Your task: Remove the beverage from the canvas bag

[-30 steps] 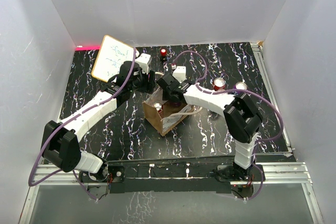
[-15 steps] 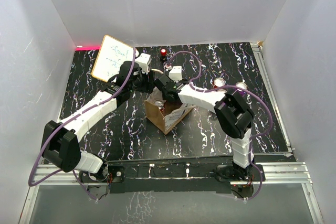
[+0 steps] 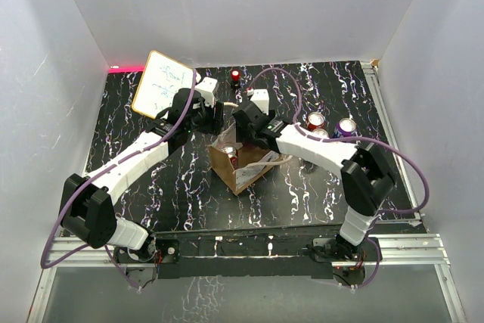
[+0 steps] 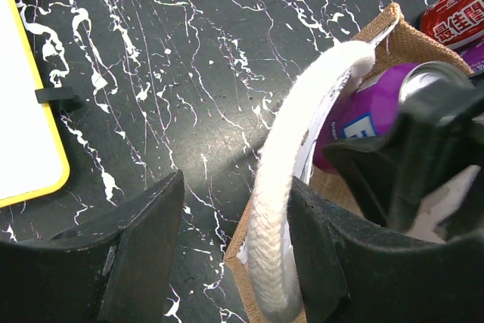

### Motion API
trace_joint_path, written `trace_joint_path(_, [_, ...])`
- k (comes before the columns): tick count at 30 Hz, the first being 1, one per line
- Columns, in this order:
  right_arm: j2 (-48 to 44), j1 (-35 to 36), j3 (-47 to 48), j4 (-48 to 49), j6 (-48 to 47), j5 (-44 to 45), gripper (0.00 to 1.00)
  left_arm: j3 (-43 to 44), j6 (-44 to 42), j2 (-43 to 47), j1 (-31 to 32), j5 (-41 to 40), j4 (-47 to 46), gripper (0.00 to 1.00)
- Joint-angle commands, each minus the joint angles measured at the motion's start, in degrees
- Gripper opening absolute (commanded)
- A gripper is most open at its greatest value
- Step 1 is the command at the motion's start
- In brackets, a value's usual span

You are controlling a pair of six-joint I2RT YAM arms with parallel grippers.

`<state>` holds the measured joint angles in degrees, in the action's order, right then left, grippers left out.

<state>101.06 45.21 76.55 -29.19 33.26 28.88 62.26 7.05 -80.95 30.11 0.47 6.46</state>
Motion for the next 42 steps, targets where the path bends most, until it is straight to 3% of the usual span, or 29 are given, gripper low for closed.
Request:
trace_joint_path(1, [-6.8,-0.3,1.1,7.4,-2.0,-0.3,0.12,2.3,-0.2,1.5,0.1,0.5,0.0,0.55])
trace_joint_path(16, [-16.1,-0.3,-0.8,7.4,-2.9,-3.4,0.08,2.4,0.1,1.1,0.1,1.1,-0.1,0.55])
trace_joint_path(27, [-28.9,-0.3,1.5,7.3,-10.2,-0.5,0.08,2.4,0.2,0.8,0.1,1.2,0.0,0.55])
trace_joint_path(32, [-36.1,-0.3,-0.9,5.8,-14.0,8.5,0.08,2.5,0.2,0.7,0.1,1.3,0.0,0.55])
trace_joint_path(37, [-43.8,-0.3,-9.4,5.3,-16.2,23.6,0.08,2.5,0.4,0.5,0.0,1.6,0.0,0.55])
trace_joint_path(42, [-49.1,-1.2,-18.7,1.8,-12.2,37.0,0.08,2.7,0.5,0.3,0.1,1.8,0.0,0.55])
